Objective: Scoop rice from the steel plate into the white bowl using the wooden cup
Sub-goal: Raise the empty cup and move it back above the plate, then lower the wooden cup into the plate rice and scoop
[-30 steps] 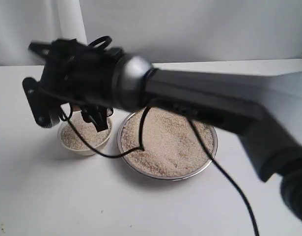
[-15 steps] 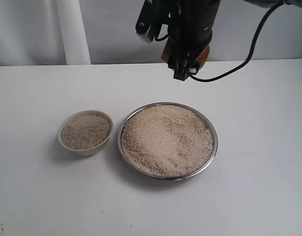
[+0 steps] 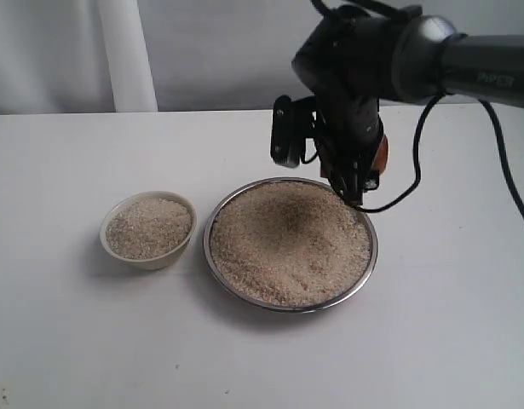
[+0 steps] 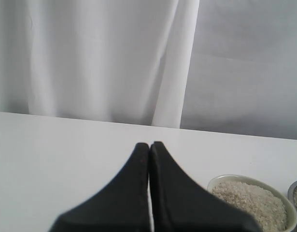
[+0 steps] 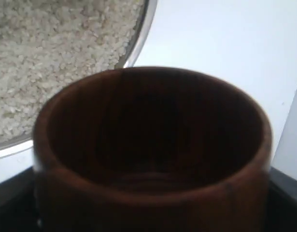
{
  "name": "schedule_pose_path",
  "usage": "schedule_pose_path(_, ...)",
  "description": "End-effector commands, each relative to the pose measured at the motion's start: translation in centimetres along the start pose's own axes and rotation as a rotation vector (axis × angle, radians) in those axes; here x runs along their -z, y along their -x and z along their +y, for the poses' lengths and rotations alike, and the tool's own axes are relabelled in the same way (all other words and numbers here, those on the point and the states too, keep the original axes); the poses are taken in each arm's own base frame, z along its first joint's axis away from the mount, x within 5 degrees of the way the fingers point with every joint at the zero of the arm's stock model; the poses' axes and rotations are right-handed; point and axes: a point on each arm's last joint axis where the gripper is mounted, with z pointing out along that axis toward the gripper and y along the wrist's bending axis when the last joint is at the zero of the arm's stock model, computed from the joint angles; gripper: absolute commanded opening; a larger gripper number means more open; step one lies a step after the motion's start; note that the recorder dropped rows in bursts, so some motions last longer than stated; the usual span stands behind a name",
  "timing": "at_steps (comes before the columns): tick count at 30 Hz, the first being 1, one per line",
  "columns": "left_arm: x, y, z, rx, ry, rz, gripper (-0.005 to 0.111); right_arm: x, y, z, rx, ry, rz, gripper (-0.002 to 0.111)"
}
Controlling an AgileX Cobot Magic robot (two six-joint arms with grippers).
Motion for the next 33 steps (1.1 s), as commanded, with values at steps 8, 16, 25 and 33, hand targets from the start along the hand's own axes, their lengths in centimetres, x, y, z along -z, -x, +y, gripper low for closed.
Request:
schedule_pose_path(8, 0.0, 0.0, 0.0, 0.010, -0.006, 0.000, 0.000, -2.0, 1.6, 1.9, 0.241, -0.175, -0.029, 0.000)
schedule_pose_path(16, 0.0, 0.0, 0.0, 0.010, -0.006, 0.000, 0.000, -3.9, 3.6, 2.9, 0.377, -0.276, 0.047, 0.000)
schedule_pose_path(25, 0.0, 0.0, 0.0, 0.010, -0.006, 0.000, 0.000, -5.8, 4.3, 3.6, 0.443, -0.297, 0.086, 0.000)
schedule_pose_path(33, 0.0, 0.0, 0.0, 0.010, -0.006, 0.000, 0.000, -5.3, 6.0, 4.7, 0.485, -0.312, 0.041, 0.000)
